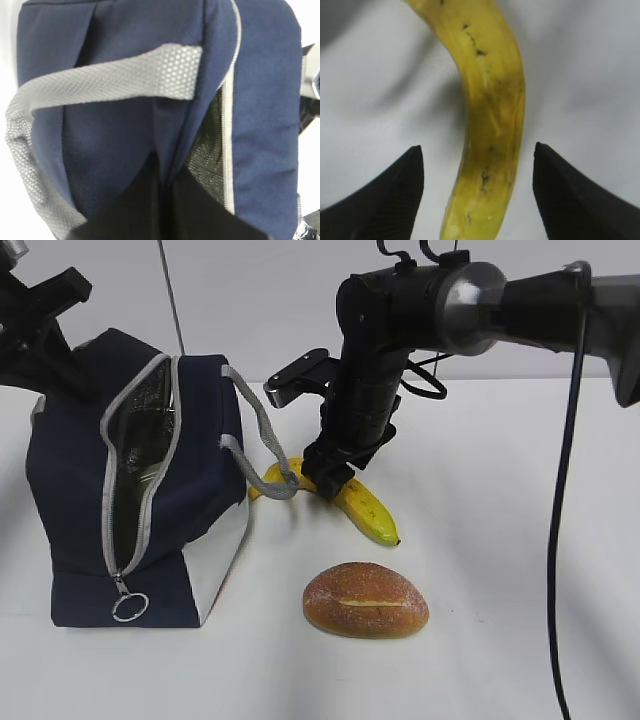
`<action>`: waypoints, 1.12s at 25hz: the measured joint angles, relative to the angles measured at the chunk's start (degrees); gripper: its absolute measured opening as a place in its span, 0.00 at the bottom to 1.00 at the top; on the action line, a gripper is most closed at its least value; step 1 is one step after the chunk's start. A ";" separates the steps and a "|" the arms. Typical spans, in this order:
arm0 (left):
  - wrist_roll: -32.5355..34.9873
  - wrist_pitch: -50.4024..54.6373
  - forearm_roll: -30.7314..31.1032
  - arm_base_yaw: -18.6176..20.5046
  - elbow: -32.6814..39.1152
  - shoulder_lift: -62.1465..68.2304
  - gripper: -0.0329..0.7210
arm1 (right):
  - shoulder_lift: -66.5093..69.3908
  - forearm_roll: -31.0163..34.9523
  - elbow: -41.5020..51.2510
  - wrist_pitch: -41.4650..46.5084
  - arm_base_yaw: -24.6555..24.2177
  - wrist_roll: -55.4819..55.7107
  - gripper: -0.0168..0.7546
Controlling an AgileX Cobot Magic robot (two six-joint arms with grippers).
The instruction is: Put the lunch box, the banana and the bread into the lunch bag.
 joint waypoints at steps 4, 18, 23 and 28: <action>0.00 0.05 0.00 0.00 0.00 0.00 0.04 | 1.11 0.04 0.00 -2.81 -0.10 0.00 0.67; 0.00 0.02 -0.11 0.00 0.00 0.00 0.04 | 4.21 -0.45 -0.62 -4.08 -0.84 0.67 0.39; 0.00 0.01 -0.11 0.00 0.00 0.00 0.04 | 4.21 -1.32 -3.28 0.18 -2.08 1.40 0.39; 0.00 0.01 -0.11 0.00 0.00 0.00 0.04 | 2.18 -1.43 -3.63 4.19 -7.58 3.40 0.39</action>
